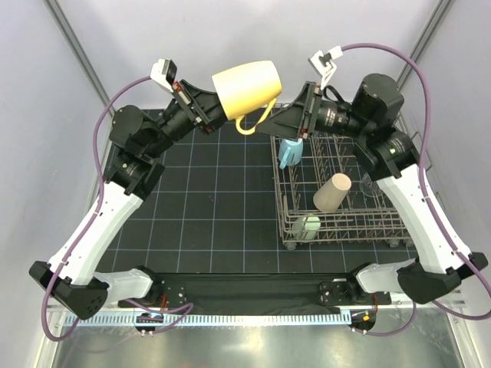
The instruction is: Load the cups into the dish rack
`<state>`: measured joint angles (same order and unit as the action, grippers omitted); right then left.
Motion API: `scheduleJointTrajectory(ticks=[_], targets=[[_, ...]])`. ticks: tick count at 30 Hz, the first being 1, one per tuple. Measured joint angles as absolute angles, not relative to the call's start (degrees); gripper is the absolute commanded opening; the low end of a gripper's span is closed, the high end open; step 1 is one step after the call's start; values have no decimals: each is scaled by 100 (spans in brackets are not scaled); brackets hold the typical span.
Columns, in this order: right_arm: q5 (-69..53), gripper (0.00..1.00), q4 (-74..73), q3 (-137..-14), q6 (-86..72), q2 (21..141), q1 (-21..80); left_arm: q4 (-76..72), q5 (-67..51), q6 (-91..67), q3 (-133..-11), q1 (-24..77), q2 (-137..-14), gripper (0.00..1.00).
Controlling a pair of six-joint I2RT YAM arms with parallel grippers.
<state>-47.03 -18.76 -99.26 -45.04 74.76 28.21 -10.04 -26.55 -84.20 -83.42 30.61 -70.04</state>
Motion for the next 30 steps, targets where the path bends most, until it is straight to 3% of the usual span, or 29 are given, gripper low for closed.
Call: scheduleJointTrajectory(ticks=[2,9,13,15,16,17,19,20,21,24,25,26,27,28,30], targets=[[-4652,82,-1826,-10020,-4556,7627,2891,-1090,-2611,-8447,-8315,3089,-7004,0],[-4519,63,-1730,-10300,-4694,7942,3162,-1162,-2523,-8506,-8180,3166,-7074,0],[-4466,60,-1695,-10440,-4709,8031,3288,-1201,-2469,-8510,-8123,3177,-7122,1],[-4427,55,-1656,-10455,-4711,8051,3354,-1221,-2464,-8512,-8119,3192,-7153,0],[-4407,49,-1629,-10457,-4716,8053,3378,-1223,-2462,-8512,-8117,3199,-7164,0],[-4394,36,-1616,-10460,-4720,8053,3400,-1227,-2453,-8514,-8106,3203,-7164,0],[-4346,24,-1605,-10468,-4764,8053,3409,-1328,-2366,-8552,-8060,3201,-7164,0],[-4303,11,-1588,-10475,-4770,8058,3406,-1367,-2333,-8571,-8053,3197,-7164,0],[-4298,4,-1564,-10477,-4751,8064,3404,-1378,-2305,-8617,-8042,3197,-7164,0],[-4281,4,-1472,-10484,-4748,8062,3420,-1428,-2290,-8836,-8012,3210,-7159,2],[-4263,4,-1448,-10484,-4742,8062,3420,-1439,-2290,-8844,-8012,3208,-7153,9],[-4252,4,-1446,-10486,-4740,8062,3433,-1420,-2290,-8844,-8012,3203,-7142,29],[-4237,4,-1468,-10495,-4724,8062,3441,-1374,-2294,-8779,-8012,3186,-7120,41],[-4115,4,-1592,-10521,-4698,8064,3452,-1282,-2324,-8694,-8009,3148,-7089,64],[-3938,4,-1876,-10558,-4619,8077,3459,-1050,-2397,-8586,-7953,3037,-6960,76]])
